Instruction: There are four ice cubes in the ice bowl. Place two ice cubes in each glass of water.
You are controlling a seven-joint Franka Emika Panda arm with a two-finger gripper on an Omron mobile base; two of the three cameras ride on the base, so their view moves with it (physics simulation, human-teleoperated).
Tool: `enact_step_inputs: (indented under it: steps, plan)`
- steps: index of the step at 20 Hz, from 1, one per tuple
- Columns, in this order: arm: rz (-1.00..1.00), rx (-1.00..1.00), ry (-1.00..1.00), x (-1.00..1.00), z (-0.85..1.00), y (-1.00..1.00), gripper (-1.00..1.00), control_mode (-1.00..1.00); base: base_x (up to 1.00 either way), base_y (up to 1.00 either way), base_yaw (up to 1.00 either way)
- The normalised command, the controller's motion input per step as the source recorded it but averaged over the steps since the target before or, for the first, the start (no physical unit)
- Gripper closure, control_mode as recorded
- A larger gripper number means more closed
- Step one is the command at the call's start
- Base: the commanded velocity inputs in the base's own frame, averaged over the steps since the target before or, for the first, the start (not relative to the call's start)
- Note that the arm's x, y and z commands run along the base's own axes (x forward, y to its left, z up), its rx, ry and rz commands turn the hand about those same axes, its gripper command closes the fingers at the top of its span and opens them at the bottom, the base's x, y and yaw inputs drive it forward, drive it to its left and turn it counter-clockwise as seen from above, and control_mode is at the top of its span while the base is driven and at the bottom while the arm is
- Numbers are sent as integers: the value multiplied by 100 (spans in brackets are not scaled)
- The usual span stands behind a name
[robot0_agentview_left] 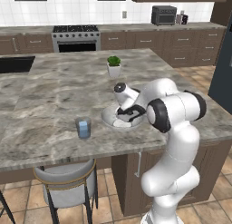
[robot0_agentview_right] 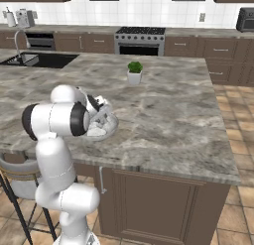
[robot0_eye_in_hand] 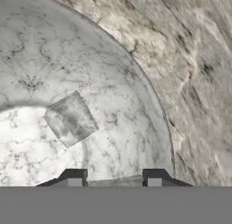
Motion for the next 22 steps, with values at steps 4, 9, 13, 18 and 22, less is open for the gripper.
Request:
enact_step_inputs:
  steps: [4, 9, 13, 18, 22]
  plan:
    - [-17, 11, 0, -6, 100, 0, 100, -100, 0, 0, 0]
    - [-20, 15, 0, -12, 100, 0, 100, -100, 0, 0, 0]
    - [-21, 11, 1, -33, 78, 0, 100, -100, 0, 0, 0]
    - [-17, 31, 4, -45, 14, -22, 100, -100, 0, 0, 0]
    - [-13, 35, -3, -40, 0, -6, 100, -100, 0, 0, 0]
